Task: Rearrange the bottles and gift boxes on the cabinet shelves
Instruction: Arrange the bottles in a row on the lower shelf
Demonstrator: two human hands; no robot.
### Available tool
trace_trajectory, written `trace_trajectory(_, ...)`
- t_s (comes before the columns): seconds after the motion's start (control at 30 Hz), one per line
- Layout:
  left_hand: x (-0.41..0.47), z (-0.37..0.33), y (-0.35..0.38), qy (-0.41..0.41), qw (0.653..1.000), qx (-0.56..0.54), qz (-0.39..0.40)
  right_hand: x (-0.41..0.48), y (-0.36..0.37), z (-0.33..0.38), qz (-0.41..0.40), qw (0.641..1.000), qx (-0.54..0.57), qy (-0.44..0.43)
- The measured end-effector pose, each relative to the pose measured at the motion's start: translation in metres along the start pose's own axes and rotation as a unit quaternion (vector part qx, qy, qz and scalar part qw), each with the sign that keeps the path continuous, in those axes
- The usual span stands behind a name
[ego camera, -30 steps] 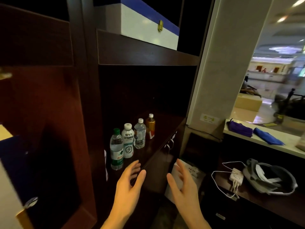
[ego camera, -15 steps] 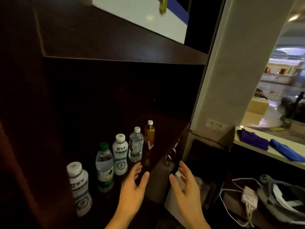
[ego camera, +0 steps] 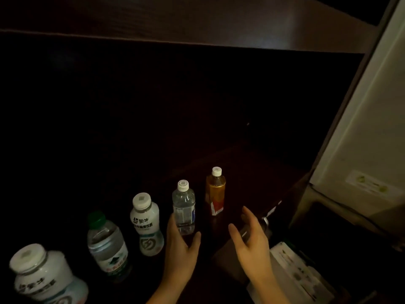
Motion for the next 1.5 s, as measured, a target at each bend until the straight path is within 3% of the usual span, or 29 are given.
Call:
trace_trajectory(0.37, 0.047, 0.023, -0.001, -0.021, 0.995, -0.002, -0.102, 0.080, 0.029, -0.032, 0.097, 0.993, 0.059, -0.020)
trace_trajectory(0.7, 0.062, 0.040, 0.004, -0.035, 0.992, -0.004, -0.124, 0.130, 0.068, -0.046, 0.205, 0.974, 0.087, -0.038)
trace_trajectory(0.97, 0.063, 0.038, 0.003, -0.016, 0.991, -0.007, -0.136, 0.140, 0.077, -0.038, 0.187, 0.977, 0.084, -0.054)
trace_trajectory(1.3, 0.067, 0.038, 0.000, -0.001, 0.989, 0.016, -0.144, 0.147, 0.071, -0.047, 0.266, 0.959, 0.093, -0.020)
trace_trajectory(1.5, 0.070, 0.036, 0.003, -0.009, 0.988, -0.004, -0.154, 0.154, 0.065, -0.046, 0.268, 0.960, 0.054, -0.056)
Point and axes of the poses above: each hand's wrist, its own x-axis towards the middle knuckle, its own y-axis out of the palm, z = x × y, the point moved 8 cm from there along x, towards the middle knuckle, and after that the axes turned 8 degrees about z, right-handed, at the moved point
